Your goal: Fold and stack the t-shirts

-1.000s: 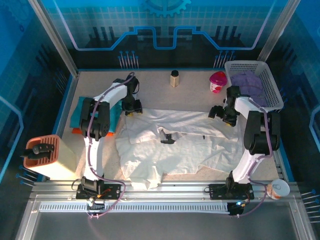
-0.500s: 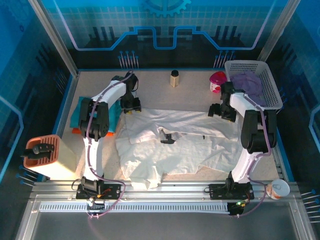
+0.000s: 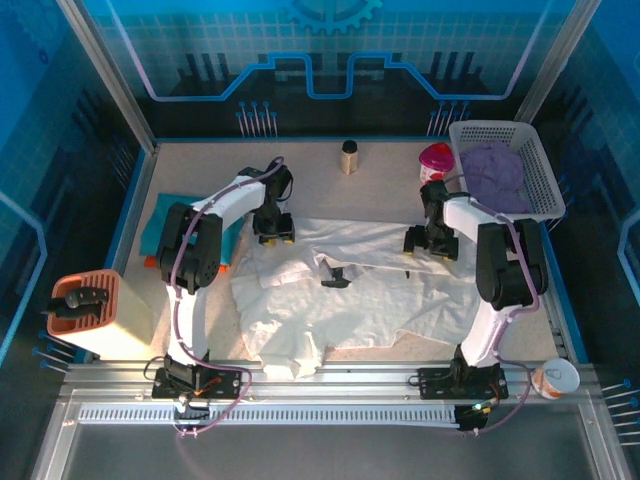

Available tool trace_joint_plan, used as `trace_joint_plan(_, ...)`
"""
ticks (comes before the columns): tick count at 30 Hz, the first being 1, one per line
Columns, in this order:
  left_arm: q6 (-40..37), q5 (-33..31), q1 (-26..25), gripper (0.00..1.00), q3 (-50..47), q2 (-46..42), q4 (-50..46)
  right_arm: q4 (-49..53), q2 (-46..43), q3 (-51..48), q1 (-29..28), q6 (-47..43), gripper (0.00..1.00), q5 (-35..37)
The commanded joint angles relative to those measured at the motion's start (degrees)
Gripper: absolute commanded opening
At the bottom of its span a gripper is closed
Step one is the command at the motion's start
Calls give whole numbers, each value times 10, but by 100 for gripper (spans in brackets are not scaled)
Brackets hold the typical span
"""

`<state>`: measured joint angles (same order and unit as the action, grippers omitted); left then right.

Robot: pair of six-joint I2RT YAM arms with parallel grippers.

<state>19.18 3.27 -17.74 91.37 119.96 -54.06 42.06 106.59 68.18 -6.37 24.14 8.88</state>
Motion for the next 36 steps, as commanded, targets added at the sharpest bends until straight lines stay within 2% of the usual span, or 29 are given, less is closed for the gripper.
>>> trace_joint_plan(1, 0, -11, 15, 43, 18, 24, 3, 1, 38, 49, -14, 5, 89, 7)
trace_joint_plan(7, -15, -12, 47, 42, 37, 47, -3, 35, 88, 129, -25, -1, 86, 13)
trace_joint_plan(14, -36, -5, 53, 42, 107, 84, -17, 66, 133, 197, -25, -16, 87, 29)
trace_joint_plan(26, -44, 7, 53, 42, 206, 127, -52, 32, 122, 217, -4, -48, 87, 30)
trace_joint_plan(30, -38, 9, 49, 44, 194, 75, -74, 29, 72, 202, -20, -55, 92, 26)
trace_joint_plan(33, -26, 28, 44, 47, 142, -1, -68, 29, 11, 170, -30, -46, 98, 12)
trace_joint_plan(36, -7, 65, 35, 48, 66, -80, -50, 14, -65, 113, -40, -31, 100, 4)
